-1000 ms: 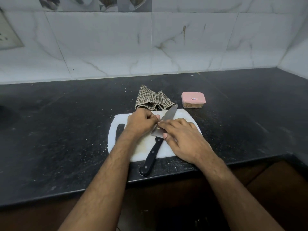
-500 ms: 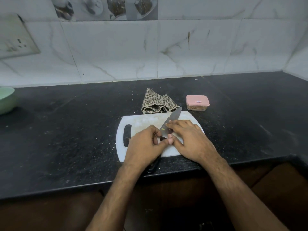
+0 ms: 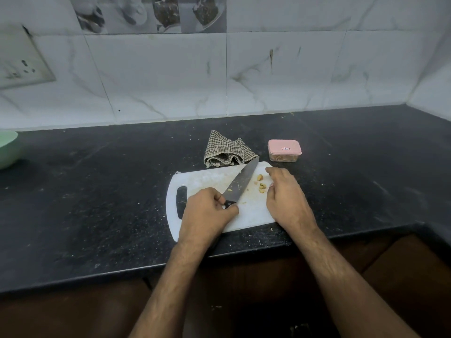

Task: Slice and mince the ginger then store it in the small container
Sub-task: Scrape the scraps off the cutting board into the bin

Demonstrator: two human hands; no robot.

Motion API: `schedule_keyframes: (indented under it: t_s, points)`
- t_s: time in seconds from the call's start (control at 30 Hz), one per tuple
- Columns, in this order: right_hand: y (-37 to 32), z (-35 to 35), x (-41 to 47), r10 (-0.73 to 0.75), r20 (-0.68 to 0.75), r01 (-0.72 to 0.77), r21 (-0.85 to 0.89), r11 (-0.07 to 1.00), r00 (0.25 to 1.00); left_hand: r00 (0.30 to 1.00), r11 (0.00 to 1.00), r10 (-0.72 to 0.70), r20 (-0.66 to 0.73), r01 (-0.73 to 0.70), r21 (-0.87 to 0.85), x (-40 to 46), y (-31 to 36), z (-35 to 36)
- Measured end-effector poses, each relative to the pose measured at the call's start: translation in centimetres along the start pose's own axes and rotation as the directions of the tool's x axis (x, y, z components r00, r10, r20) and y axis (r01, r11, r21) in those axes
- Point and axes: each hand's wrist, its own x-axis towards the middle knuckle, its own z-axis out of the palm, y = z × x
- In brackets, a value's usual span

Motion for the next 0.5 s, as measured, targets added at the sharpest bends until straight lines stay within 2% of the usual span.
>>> schedule_keyframes:
  t_s: [0.13,0.4,0.5]
  points:
    - [-0.1,0.1,0.0,0.007,0.027,-0.007,0.007,1.000,1.000,1.000,0.999,-0.023,0.000,0.023,-0.032,0.2,-0.4,-1.1]
    - [-0.1,0.0,0.0,-0.024,0.018,0.025,-0.028,0.999,1.000,1.000,0.997,0.022,-0.008,-0.022,0.080,-1.0,-0.7,-3.1]
    - [-0.3,0.1,-0.1,-0.051,-0.003,0.051,-0.037,0.998,0.999,1.000,1.000,-0.012,-0.024,0.012,-0.002,-1.6,-0.2,-3.4]
